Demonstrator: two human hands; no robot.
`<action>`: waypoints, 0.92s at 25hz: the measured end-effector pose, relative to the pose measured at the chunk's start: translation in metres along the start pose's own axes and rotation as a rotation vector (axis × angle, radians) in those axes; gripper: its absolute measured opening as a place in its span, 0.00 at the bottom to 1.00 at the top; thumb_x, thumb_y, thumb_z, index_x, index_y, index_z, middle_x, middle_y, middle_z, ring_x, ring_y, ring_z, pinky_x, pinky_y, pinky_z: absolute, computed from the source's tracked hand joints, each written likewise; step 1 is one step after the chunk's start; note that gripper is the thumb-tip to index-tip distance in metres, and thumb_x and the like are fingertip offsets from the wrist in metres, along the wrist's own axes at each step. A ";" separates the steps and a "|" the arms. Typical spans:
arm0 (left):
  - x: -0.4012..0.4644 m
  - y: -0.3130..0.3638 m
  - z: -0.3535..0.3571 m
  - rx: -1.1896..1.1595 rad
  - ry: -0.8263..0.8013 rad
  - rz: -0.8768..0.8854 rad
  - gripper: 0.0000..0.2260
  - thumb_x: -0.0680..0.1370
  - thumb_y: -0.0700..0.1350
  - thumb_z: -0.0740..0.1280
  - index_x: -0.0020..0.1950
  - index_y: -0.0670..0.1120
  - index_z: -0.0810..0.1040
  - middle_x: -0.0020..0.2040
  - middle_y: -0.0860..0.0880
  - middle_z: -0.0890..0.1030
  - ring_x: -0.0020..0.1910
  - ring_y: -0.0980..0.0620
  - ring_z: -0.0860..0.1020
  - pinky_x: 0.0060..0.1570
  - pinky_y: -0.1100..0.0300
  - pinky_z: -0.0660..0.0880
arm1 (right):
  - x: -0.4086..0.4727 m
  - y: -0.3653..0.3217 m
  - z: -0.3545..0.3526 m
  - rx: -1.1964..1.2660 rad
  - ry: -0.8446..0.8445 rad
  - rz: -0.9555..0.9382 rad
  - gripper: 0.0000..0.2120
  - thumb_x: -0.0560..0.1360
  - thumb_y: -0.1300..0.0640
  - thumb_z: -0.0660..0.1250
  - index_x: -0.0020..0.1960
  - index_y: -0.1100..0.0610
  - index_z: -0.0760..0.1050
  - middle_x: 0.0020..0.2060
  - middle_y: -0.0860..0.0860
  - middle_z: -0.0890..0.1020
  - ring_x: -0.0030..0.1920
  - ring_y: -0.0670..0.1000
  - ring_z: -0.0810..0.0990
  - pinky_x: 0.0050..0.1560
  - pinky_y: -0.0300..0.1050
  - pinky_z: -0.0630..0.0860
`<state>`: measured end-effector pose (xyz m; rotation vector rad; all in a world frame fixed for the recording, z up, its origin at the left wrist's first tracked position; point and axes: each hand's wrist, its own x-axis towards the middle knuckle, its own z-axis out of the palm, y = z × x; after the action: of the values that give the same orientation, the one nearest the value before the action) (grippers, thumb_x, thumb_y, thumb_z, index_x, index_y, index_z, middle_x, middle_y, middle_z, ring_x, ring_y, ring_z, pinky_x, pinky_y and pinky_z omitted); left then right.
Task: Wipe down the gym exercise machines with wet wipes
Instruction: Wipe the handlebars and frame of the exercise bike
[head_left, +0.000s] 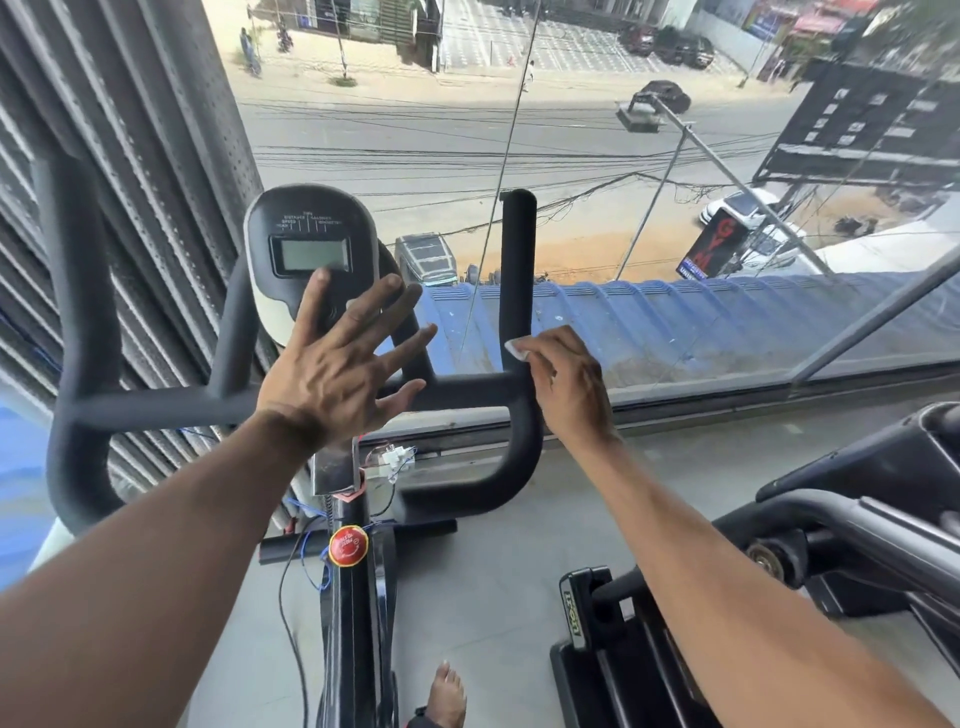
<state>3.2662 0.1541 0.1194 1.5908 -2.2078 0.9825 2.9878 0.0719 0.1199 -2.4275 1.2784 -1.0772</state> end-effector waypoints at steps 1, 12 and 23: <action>0.000 0.000 0.000 -0.005 0.007 0.001 0.28 0.82 0.64 0.57 0.80 0.56 0.69 0.84 0.47 0.61 0.84 0.46 0.54 0.78 0.33 0.35 | -0.005 0.001 0.000 -0.010 0.005 0.002 0.12 0.78 0.70 0.67 0.56 0.59 0.84 0.47 0.51 0.79 0.44 0.48 0.80 0.49 0.26 0.72; 0.001 0.001 0.000 0.023 0.001 0.001 0.28 0.82 0.64 0.57 0.80 0.56 0.69 0.84 0.48 0.61 0.84 0.48 0.50 0.77 0.33 0.34 | 0.022 -0.002 0.018 -0.192 0.033 -0.069 0.09 0.78 0.66 0.70 0.56 0.58 0.84 0.49 0.52 0.78 0.49 0.54 0.78 0.44 0.47 0.81; 0.001 0.000 -0.002 -0.007 -0.001 -0.016 0.28 0.83 0.64 0.54 0.81 0.55 0.67 0.85 0.47 0.59 0.85 0.48 0.50 0.79 0.34 0.36 | 0.026 -0.004 0.023 -0.073 0.129 -0.020 0.08 0.79 0.65 0.69 0.55 0.56 0.84 0.48 0.50 0.77 0.48 0.53 0.77 0.43 0.47 0.80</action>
<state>3.2656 0.1548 0.1212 1.6039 -2.1940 0.9691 3.0149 0.0501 0.1189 -2.4637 1.3576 -1.2309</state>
